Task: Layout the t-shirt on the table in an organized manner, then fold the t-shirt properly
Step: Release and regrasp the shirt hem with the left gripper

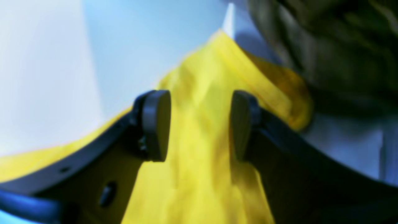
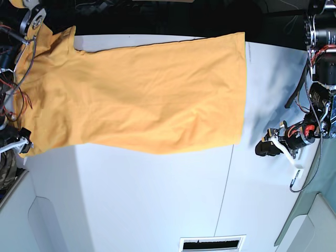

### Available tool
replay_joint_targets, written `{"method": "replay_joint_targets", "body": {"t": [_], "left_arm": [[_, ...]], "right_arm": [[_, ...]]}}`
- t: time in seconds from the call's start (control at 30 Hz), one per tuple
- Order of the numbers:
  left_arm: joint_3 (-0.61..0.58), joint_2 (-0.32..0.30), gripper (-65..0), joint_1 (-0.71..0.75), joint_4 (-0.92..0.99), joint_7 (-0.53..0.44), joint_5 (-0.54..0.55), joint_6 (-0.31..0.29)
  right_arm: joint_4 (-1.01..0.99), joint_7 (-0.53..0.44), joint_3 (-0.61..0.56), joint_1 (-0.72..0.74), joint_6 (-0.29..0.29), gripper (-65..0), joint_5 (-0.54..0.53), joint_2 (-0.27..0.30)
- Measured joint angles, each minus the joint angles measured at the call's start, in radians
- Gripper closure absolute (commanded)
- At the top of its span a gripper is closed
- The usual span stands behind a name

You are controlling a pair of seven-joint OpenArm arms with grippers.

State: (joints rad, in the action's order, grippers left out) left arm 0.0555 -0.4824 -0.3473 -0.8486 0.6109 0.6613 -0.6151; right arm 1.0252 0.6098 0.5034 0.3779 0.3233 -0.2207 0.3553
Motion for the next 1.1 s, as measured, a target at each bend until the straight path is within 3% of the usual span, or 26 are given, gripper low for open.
{"method": "replay_joint_targets", "body": {"t": [0.13, 0.23, 0.3, 0.37, 0.4, 0.43, 0.47, 0.57, 0.63, 0.83, 1.0, 1.1], "left_arm": [[-0.051, 0.000, -28.6, -0.016, 0.099, -0.003, -0.008, -0.006], [-0.119, 0.006, -28.3, -0.010, 0.112, -0.034, 0.004, -0.021], [-0.163, 0.017, -20.0, -0.016, 0.111, -0.049, -0.019, -0.021], [-0.198, 0.030, -4.6, -0.018, 0.111, -0.071, -0.047, -0.021], [-0.213, 0.035, 0.0, -0.018, 0.111, -0.082, -0.053, -0.022], [-0.224, 0.037, 0.0, -0.018, 0.111, -0.091, -0.051, -0.024], [-0.231, 0.037, 0.0, -0.019, 0.111, -0.096, -0.053, -0.025], [-0.233, 0.036, 0.0, -0.035, 0.111, -0.092, -0.064, -0.024], [-0.236, 0.029, 0.0, -0.057, 0.111, -0.051, -0.053, -0.043], [-0.238, -0.042, 0.0, -0.094, -0.032, 0.142, 0.262, -0.067], [-0.240, -0.096, 0.0, -0.085, -0.217, 0.354, 0.438, -0.070], [-0.239, -0.143, 0.0, -0.049, -0.326, 0.441, 0.553, -0.074]], "right_arm": [[-0.147, -0.023, -0.055, 0.080, -0.036, -38.1, 0.040, 0.032], [-0.228, -0.027, -0.074, 0.101, -0.042, -37.7, 0.038, 0.033], [-0.263, -0.027, -0.090, 0.100, -0.042, -32.4, 0.034, 0.027], [-0.282, -0.026, -0.097, 0.096, -0.040, -19.2, 0.034, 0.019], [-0.287, -0.025, -0.099, 0.093, -0.036, -11.0, 0.037, 0.018], [-0.287, -0.027, -0.099, 0.093, -0.014, -3.3, 0.039, 0.019], [-0.287, -0.042, -0.099, 0.093, 0.005, 0.0, 0.037, 0.021], [-0.283, -0.119, -0.099, 0.098, 0.029, 0.0, 0.011, 0.024], [-0.255, -0.122, -0.099, 0.099, 0.072, 0.0, -0.021, 0.025], [-0.071, 0.003, -0.100, 0.099, 0.087, 0.0, -0.106, 0.027], [0.125, 0.191, -0.100, 0.085, 0.086, 0.0, -0.201, 0.037], [0.240, 0.224, -0.101, 0.017, 0.092, 0.0, -0.269, 0.066]]}}
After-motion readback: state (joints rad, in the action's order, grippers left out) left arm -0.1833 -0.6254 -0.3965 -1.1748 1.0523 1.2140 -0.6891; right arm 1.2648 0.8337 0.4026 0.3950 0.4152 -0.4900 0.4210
